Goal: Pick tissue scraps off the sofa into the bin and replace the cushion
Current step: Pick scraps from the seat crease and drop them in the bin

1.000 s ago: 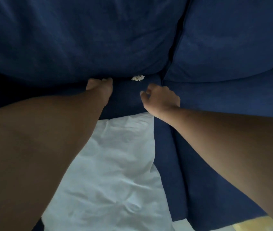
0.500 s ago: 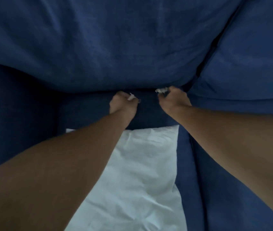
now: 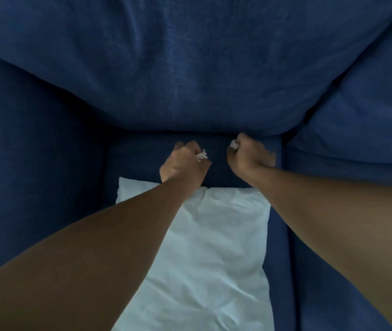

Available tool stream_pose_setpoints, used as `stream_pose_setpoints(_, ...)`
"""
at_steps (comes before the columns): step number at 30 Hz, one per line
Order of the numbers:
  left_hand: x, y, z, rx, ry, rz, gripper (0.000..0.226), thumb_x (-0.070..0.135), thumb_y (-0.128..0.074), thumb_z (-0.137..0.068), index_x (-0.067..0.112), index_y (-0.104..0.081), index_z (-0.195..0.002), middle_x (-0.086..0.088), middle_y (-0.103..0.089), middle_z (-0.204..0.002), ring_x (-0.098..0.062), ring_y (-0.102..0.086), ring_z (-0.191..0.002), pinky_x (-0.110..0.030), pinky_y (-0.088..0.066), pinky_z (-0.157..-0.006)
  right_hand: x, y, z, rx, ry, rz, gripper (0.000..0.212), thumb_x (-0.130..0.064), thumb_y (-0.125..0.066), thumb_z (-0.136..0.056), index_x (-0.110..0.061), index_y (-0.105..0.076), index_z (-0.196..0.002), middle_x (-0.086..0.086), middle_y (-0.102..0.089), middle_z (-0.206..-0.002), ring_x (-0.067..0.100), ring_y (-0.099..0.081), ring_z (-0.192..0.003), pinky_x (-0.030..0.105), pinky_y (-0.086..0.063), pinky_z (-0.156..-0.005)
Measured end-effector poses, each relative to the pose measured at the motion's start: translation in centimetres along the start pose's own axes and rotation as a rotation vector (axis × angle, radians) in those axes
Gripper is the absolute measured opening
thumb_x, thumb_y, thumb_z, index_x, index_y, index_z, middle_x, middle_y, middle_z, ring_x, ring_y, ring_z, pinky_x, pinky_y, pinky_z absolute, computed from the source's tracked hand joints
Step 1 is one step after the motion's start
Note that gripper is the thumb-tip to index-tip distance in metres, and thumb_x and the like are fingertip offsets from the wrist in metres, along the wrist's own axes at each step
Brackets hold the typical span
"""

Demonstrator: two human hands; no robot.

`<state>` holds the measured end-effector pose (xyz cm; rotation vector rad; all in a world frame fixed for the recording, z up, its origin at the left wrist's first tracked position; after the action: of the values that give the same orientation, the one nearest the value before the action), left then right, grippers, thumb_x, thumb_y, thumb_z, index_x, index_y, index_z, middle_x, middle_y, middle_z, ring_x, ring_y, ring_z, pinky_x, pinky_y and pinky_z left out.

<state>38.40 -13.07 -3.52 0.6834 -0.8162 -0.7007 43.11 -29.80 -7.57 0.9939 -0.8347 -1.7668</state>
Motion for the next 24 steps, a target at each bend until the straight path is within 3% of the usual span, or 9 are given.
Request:
stream_pose_setpoints(3,0.1,0.8,0.7,-0.011,0.014,-0.032,0.021,0.041,-0.060,-0.094,0.028,-0.062,-0.110,0.000,-0.062,-0.111,-0.023,-0.056,-0.088,-0.035,-0.045,-0.071,-1.1,1.7,2.6,0.030,0.107,0.078,0.017,-0.039,-0.049,-0.098,-0.024,-0.055,-0.104,0.002,-0.067,-0.104,0.029,-0.063,-0.098,0.043,-0.036,-0.087)
stream_pose_setpoints(9,-0.5,3.3,3.4,-0.025,0.025,-0.157,0.019,0.040,-0.054,-0.098,0.026,-0.058,-0.111,-0.001,-0.064,-0.100,-0.024,-0.057,-0.081,-0.035,-0.046,-0.069,-1.6,4.8,7.3,0.047,0.106,0.058,0.014,-0.035,-0.050,-0.097,-0.021,-0.051,-0.096,-0.003,-0.055,-0.083,0.026,-0.054,-0.078,0.036,-0.037,-0.073)
stream_pose_setpoints(14,-1.0,5.4,6.4,-0.022,0.017,-0.236,0.019,0.039,-0.053,-0.097,0.027,-0.058,-0.111,0.002,-0.054,-0.092,-0.024,-0.052,-0.079,-0.034,-0.040,-0.069,-1.9,6.6,11.2,0.021,0.075,0.040,0.015,-0.034,-0.047,-0.098,-0.020,-0.049,-0.098,-0.002,-0.057,-0.084,0.025,-0.057,-0.078,0.038,-0.045,-0.075)
stream_pose_setpoints(20,-0.5,7.0,10.4,-0.016,-0.039,-0.270,0.021,0.037,-0.052,-0.096,0.027,-0.056,-0.114,-0.003,-0.065,-0.106,-0.026,-0.053,-0.081,-0.033,-0.039,-0.069,-1.5,7.8,15.0,0.033,0.094,0.066,0.013,-0.033,-0.047,-0.099,-0.020,-0.047,-0.096,-0.003,-0.057,-0.082,0.024,-0.058,-0.077,0.036,-0.042,-0.071)
stream_pose_setpoints(24,-1.6,7.5,12.6,-0.004,-0.026,-0.248,0.023,0.032,-0.050,-0.095,0.030,-0.055,-0.117,0.001,-0.060,-0.098,-0.025,-0.054,-0.079,-0.034,-0.040,-0.067,-1.3,8.4,16.9,0.015,0.145,0.058,0.014,-0.032,-0.048,-0.100,-0.020,-0.047,-0.094,-0.002,-0.061,-0.085,0.024,-0.061,-0.079,0.034,-0.044,-0.068)
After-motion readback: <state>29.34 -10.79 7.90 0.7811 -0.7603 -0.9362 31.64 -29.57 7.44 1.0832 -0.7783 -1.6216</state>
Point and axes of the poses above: each hand's wrist, its own z-axis away from the middle knuckle, its own y-axis out of the back of the hand, x = y × z, the point moved 3 cm from there along -z, towards the middle knuckle
